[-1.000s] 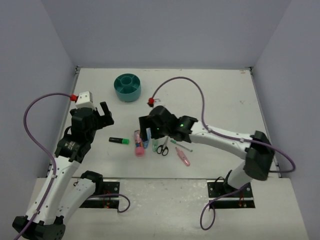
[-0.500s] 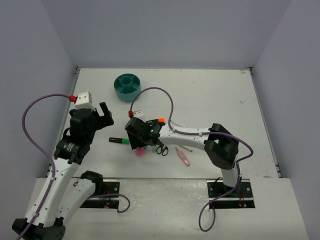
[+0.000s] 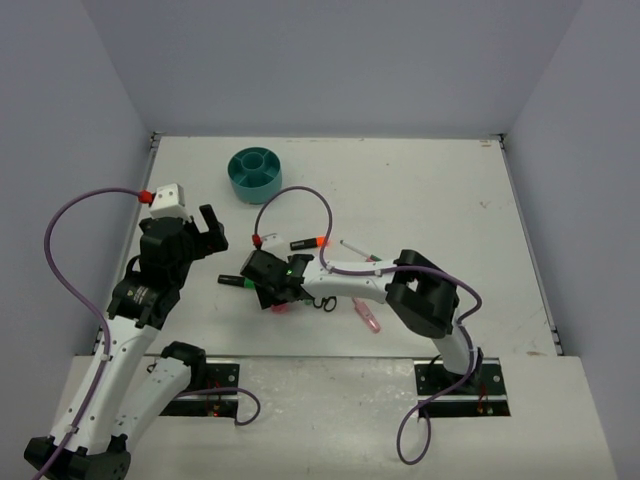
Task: Sort the stationery into containers
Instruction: Pick up the stationery from the center of the board.
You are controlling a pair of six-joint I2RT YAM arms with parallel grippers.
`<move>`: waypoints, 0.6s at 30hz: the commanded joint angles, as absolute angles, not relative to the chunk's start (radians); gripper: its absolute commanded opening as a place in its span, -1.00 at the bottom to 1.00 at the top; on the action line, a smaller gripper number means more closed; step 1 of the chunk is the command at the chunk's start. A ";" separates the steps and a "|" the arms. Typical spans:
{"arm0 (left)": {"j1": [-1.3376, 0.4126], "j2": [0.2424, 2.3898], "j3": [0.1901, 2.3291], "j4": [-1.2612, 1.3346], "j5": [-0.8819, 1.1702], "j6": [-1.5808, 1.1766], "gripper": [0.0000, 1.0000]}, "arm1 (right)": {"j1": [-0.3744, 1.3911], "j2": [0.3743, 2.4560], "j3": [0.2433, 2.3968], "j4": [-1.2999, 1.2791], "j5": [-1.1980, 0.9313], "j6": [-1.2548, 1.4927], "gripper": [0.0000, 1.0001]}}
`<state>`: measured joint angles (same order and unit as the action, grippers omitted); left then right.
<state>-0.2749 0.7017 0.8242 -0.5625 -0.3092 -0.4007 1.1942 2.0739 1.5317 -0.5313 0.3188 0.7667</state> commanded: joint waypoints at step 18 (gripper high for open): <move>-0.265 0.690 0.827 -0.534 -0.295 -0.393 1.00 | 1.215 2.204 1.627 -0.576 0.409 0.847 -0.07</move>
